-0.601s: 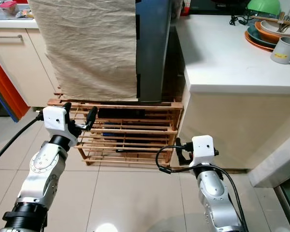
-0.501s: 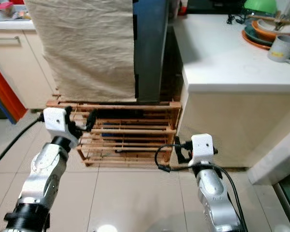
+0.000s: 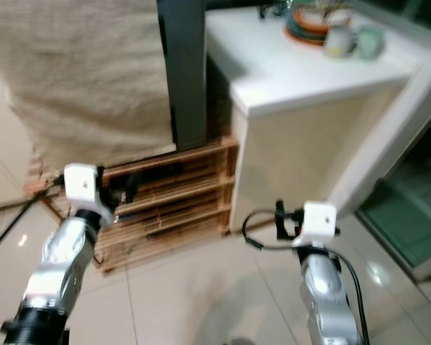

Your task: Restocking fridge

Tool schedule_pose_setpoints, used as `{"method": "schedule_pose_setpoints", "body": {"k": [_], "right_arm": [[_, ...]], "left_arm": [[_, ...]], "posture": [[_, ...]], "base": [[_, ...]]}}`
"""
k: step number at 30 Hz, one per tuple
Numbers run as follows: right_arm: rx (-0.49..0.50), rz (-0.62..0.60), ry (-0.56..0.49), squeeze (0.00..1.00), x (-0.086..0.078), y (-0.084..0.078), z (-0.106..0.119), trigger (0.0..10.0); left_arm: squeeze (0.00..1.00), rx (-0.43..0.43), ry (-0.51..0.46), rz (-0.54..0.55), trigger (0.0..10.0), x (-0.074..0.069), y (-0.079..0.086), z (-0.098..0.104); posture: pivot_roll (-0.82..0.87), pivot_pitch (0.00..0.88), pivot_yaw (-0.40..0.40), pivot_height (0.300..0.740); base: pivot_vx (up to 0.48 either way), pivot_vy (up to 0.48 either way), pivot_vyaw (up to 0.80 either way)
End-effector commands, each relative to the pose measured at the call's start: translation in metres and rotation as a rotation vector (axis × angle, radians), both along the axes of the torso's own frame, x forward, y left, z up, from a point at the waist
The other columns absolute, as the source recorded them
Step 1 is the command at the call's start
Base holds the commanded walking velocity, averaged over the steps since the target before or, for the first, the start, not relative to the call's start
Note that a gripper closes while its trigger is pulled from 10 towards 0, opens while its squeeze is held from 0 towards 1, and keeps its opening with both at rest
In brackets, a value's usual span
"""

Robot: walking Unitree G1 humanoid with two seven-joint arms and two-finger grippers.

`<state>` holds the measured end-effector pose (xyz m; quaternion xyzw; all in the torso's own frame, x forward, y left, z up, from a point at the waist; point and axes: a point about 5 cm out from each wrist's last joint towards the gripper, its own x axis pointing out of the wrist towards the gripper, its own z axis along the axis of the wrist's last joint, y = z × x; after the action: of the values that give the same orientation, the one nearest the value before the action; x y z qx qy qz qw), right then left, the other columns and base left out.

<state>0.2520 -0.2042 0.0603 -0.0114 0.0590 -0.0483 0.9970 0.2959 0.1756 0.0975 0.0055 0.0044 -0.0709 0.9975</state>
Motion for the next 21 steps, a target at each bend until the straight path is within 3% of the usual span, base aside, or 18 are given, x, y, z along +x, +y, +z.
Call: {"method": "schedule_pose_setpoints", "body": {"k": [1, 5, 11, 19, 21], "right_arm": [[0.008, 0.021, -0.037, 0.00, 0.004, 0.008, 0.006, 10.0], [0.006, 0.024, -0.040, 0.00, 0.004, 0.010, 0.005, 10.0], [0.005, 0.029, -0.034, 0.00, 0.003, 0.011, 0.002, 10.0], [-0.007, 0.045, -0.031, 0.00, 0.007, 0.010, 0.001, 10.0], [-0.009, 0.047, -0.034, 0.00, 0.007, 0.010, 0.001, 10.0]], "left_arm": [[0.00, 0.022, -0.004, 0.044, 10.0, -0.002, 0.014, 0.001], [0.00, 0.030, -0.021, 0.038, 10.0, -0.007, 0.016, 0.002], [0.00, -0.001, -0.010, -0.009, 10.0, -0.018, 0.010, -0.003], [0.00, -0.002, -0.027, -0.030, 10.0, -0.017, 0.007, 0.000], [0.00, 0.000, -0.030, -0.029, 10.0, -0.015, 0.008, 0.001]], "posture": [[-0.18, 0.000, 0.050, 0.740], [-0.17, 0.000, 0.054, 0.740], [-0.16, 0.000, 0.048, 0.740], [-0.16, 0.000, 0.034, 0.740], [-0.15, 0.000, 0.029, 0.740]], "base": [[0.000, 0.480, 0.00], [0.000, 0.480, 0.00], [-0.259, 0.374, -0.80], [-0.380, 0.296, -0.80], [0.000, 0.428, 0.00]]}}
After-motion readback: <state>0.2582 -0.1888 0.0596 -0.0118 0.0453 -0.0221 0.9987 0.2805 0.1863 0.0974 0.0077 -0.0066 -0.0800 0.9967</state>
